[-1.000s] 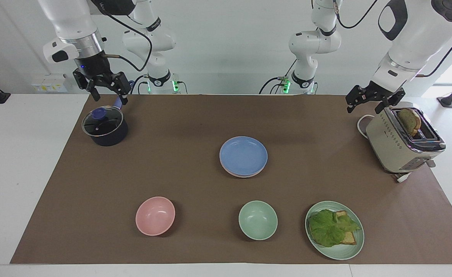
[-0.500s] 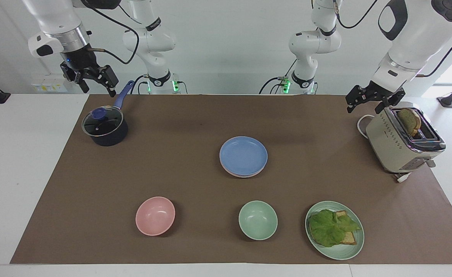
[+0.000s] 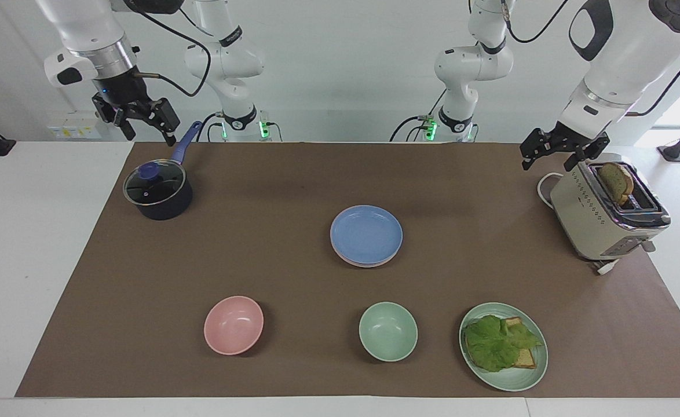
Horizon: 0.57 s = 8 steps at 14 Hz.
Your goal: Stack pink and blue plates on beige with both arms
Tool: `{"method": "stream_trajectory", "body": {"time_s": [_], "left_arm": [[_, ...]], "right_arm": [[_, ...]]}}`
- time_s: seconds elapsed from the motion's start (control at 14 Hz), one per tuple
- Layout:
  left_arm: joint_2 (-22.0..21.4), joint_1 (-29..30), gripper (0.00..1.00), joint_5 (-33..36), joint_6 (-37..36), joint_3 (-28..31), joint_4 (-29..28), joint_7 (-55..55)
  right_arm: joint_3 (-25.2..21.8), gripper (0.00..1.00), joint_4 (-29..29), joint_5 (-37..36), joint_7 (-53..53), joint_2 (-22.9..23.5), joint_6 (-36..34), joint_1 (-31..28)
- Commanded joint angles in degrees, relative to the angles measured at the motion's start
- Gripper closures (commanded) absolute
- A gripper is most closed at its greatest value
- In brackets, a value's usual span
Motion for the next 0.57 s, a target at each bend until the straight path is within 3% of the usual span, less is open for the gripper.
{"method": "stream_trajectory", "body": {"time_s": [0.0,0.5], "left_arm": [[-0.37,0.02,0.0,0.98,-0.7,-0.12,0.11,-0.46],[-0.37,0.02,0.0,0.98,-0.7,-0.12,0.11,-0.46]], "right_arm": [[0.57,0.0,-1.06,-0.44,-1.06,-1.01,-0.01,-1.05],[-3.82,0.0,-1.14,-0.79,-3.95,-1.01,-0.19,2.56]]}}
